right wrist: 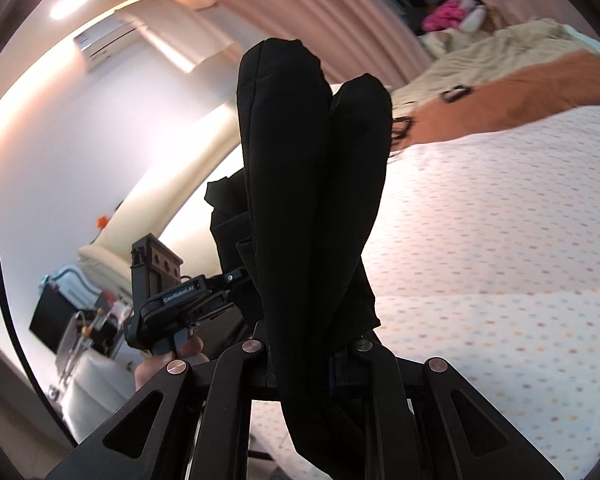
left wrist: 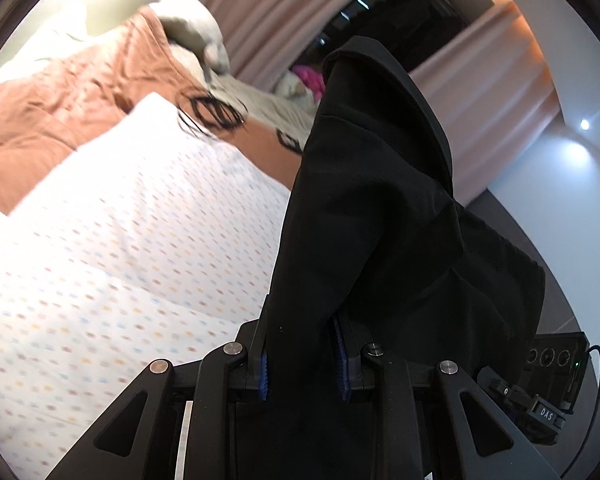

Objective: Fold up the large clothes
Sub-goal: 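Lift the folded black shirt off the sheet with both tools, then carry the folded shirt with both tools toward the orange blanket by the headboard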

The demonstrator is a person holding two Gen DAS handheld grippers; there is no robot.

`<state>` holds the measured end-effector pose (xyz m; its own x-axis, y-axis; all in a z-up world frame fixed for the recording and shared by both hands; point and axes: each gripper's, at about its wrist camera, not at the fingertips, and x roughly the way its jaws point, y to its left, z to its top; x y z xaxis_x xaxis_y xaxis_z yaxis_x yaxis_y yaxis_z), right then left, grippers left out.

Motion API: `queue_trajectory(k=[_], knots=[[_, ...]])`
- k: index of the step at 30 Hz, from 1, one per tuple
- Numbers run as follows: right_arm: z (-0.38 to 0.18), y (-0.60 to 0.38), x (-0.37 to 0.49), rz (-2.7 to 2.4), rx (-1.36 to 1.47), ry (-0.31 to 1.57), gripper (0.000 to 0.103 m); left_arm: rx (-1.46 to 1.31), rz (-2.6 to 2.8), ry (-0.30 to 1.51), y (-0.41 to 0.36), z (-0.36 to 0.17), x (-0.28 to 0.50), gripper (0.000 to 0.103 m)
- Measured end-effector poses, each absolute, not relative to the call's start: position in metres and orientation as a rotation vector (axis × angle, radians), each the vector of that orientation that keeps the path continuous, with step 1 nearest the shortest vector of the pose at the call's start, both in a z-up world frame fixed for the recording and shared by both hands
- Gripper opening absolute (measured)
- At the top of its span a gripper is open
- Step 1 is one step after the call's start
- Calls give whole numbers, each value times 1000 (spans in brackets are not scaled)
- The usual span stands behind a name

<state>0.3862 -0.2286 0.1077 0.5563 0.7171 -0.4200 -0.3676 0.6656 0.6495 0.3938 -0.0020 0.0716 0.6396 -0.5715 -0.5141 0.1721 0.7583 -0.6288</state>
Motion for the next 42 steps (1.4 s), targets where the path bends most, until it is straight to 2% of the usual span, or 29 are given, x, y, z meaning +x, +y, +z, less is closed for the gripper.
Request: queue_trajectory(k=[17,26,42], knots=[[152,-29,386,933,354,742,14,-621,-278,604,186,124,336,24],[148,53,384,1028,304,761,15,-630,-190,547,282,135,308,24],[129,232,371,1228,219,848,15,-628,38,501,406,136,260,21]])
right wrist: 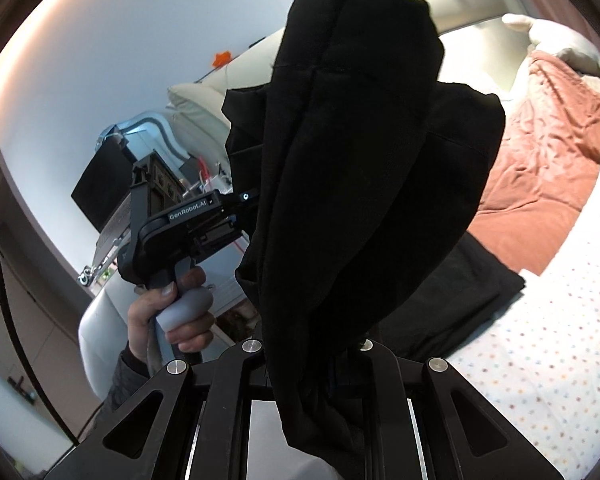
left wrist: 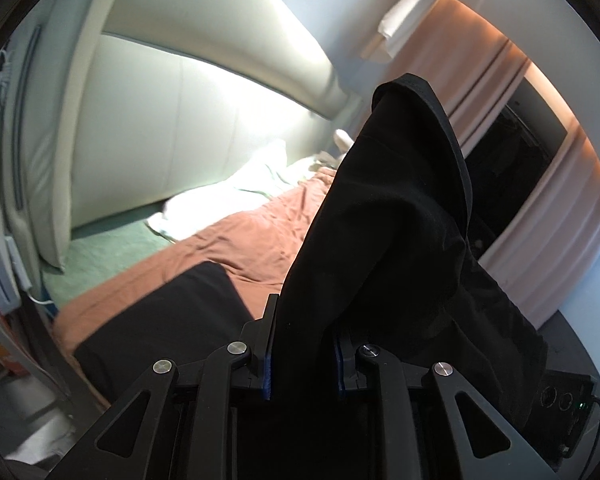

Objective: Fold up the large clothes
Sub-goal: 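Carry the folded shirt with both tools toward the orange blanket by the headboard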

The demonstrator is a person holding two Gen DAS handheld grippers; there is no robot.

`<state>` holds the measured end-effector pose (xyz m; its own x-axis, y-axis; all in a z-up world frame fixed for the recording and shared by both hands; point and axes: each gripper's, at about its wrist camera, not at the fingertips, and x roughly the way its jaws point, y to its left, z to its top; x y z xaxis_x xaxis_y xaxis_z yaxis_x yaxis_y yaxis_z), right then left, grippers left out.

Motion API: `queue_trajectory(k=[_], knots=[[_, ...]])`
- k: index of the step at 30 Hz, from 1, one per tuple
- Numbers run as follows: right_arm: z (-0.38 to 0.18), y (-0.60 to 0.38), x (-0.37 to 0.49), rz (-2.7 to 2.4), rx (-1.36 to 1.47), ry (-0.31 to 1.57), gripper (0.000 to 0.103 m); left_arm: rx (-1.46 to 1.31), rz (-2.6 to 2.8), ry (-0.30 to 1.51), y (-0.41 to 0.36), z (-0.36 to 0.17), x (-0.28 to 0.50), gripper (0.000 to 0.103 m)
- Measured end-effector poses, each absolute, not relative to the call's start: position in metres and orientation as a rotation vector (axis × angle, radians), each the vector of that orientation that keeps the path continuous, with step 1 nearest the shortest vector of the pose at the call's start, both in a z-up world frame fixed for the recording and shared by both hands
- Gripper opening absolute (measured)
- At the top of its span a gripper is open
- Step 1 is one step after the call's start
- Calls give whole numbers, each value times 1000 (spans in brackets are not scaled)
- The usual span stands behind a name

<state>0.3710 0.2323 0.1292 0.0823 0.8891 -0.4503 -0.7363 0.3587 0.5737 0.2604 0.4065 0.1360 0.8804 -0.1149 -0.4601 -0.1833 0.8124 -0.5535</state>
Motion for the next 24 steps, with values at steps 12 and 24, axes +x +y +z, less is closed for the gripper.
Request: queue_trajectory(k=[12,24], knots=[[95,305,362,1287,176,931,15,-591,179,520,469,130,255,20],[42,303,417,1236,248,1030,15,-575,215,628,494,82,319,20]])
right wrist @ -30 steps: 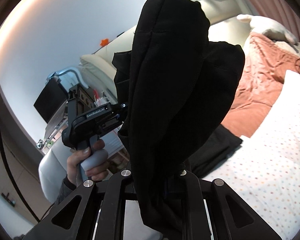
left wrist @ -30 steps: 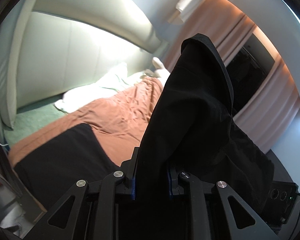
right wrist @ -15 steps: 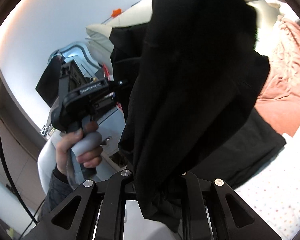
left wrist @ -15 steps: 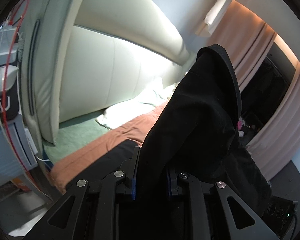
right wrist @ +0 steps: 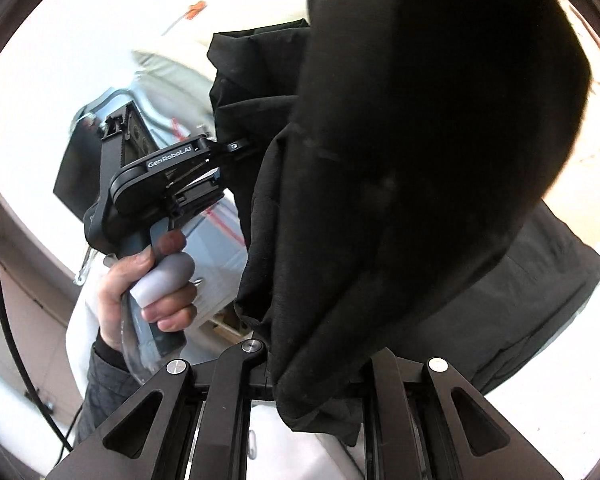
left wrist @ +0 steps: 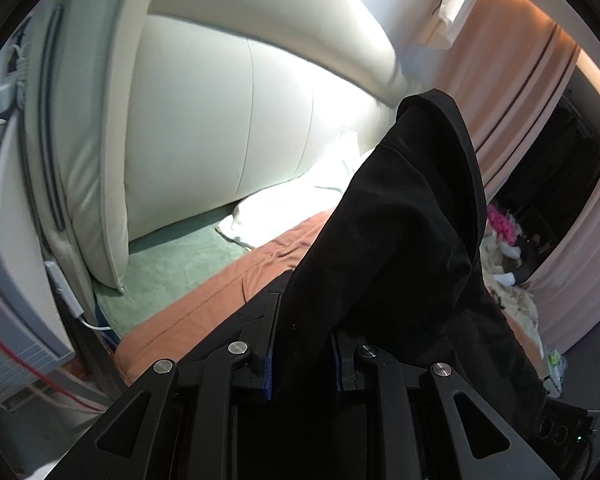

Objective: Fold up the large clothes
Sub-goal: 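Carry the folded shirt with both tools toward the orange blanket by the headboard, then lower the folded shirt onto the orange blanket and open both tools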

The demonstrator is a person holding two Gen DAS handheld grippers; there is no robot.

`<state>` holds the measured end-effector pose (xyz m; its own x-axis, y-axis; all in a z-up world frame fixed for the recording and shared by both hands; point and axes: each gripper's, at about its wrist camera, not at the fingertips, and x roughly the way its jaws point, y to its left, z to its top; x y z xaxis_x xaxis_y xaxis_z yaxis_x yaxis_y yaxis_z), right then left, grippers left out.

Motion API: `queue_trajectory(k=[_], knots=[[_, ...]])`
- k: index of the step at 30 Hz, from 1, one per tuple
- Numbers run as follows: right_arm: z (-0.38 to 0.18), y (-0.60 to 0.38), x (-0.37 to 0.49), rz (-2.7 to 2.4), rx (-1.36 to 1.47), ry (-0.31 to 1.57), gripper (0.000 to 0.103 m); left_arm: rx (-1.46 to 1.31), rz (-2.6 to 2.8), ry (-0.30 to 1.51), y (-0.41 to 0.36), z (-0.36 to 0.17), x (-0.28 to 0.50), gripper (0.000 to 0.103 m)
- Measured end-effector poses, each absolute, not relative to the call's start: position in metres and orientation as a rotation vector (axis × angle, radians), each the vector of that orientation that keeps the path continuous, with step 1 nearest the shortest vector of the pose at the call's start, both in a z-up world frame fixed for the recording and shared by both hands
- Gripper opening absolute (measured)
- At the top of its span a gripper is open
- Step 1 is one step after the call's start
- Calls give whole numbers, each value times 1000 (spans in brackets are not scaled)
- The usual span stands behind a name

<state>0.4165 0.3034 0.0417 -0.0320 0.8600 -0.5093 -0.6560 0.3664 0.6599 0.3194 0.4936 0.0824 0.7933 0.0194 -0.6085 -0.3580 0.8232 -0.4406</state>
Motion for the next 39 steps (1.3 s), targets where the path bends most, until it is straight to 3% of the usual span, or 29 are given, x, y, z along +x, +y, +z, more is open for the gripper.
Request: queue_trajectory(k=[11,14,18,19,25,39], knots=[[-27,263,485,1107,283,1109,14,-530,253,757,482,22,406,21],[-41,257,493,1088,297,1125,14,-483,280,815,476,7,422,25],[-79,250,509,1005,274,1191,17,-509,319,788,475,-11,410,66],[-94,247,513,969,259,1217,17,-527,324,778,477,-17,403,71],[-129,223,518,955,321,1255,18,-530,368,784,474,-31,358,71],[-117,244,533,909,265,1164,13,-544,429,806,448,-58,288,71]])
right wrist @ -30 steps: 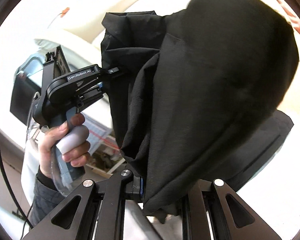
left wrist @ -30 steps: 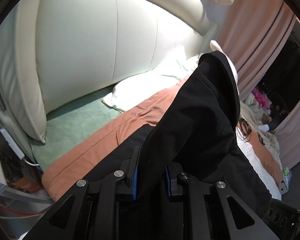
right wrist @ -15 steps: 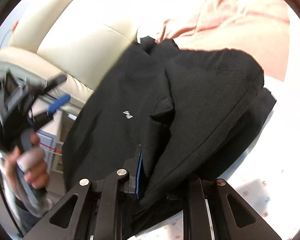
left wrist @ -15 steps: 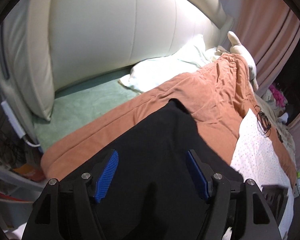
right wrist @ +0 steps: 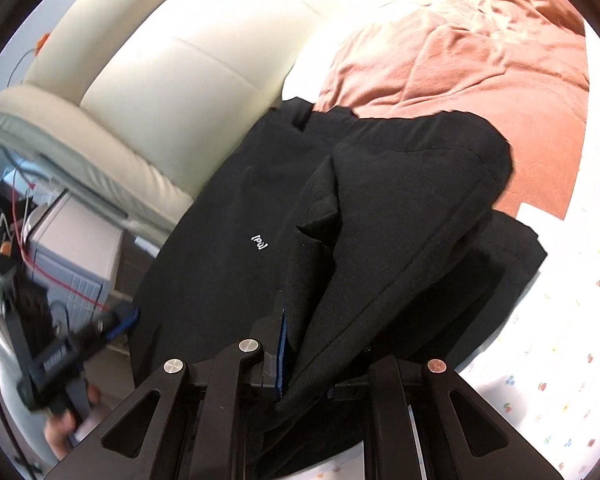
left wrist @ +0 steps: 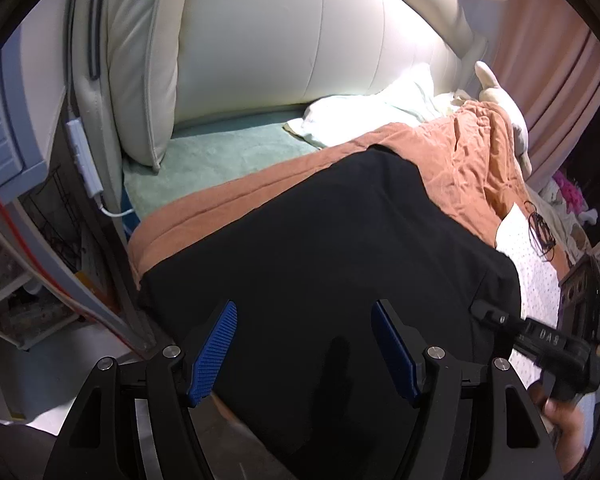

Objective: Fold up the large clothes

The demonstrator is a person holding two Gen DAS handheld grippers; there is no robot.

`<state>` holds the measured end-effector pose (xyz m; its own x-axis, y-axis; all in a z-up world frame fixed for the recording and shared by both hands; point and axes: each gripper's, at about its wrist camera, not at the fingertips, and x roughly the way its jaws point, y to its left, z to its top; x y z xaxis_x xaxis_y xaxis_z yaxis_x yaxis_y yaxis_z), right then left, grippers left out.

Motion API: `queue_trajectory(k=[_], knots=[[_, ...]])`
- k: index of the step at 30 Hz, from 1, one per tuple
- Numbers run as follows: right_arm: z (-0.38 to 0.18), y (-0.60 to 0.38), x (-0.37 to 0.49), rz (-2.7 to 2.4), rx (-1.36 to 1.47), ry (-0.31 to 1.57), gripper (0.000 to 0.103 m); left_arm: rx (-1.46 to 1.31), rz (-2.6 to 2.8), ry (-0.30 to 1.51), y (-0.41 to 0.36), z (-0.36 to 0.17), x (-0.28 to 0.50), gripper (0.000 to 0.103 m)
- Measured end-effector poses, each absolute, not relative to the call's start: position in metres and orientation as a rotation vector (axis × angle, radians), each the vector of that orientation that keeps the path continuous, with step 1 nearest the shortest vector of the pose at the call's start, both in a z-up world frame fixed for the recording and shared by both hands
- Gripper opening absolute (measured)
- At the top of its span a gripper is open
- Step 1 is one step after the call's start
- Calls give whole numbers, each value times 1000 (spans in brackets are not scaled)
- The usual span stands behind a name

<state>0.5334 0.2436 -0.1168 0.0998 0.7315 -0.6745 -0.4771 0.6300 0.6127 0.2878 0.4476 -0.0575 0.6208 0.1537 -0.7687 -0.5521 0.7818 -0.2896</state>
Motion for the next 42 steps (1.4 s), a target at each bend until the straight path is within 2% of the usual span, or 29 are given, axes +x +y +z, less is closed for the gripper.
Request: queue_trajectory(k=[2,5,14,16,18,20,24,31,35,38,42], knots=[[-128,234,535,873,308,1190,13,-513,435,818,440,-62,287,71],[-142,238,527,872,254,1239,19,-474,468,839,435,-68,289,72],[-146,243,505,918,249,1278,19,-514,512,838,444,-70,272,72],[-141,243,506,915,208,1275,26,-500,516,849,442,-69,267,72],[-131,243,509,876,150,1263,48,-506,515,854,441,-68,263,72],[-117,231,511,807,120,1210,53,-520,518,852,441,-67,260,73],[-102,209,522,734,159,1157,53,-512,532,842,436,-66,256,81],[-83,222,518,766,111,1097,53,-507,536,883,424,-75,257,81],[-92,243,508,790,24,1104,53,-489,525,925,412,-87,260,82],[-105,251,503,753,-73,1104,53,-477,532,931,403,-91,258,89],[-116,241,502,735,-124,1101,53,-450,548,937,394,-92,256,90]])
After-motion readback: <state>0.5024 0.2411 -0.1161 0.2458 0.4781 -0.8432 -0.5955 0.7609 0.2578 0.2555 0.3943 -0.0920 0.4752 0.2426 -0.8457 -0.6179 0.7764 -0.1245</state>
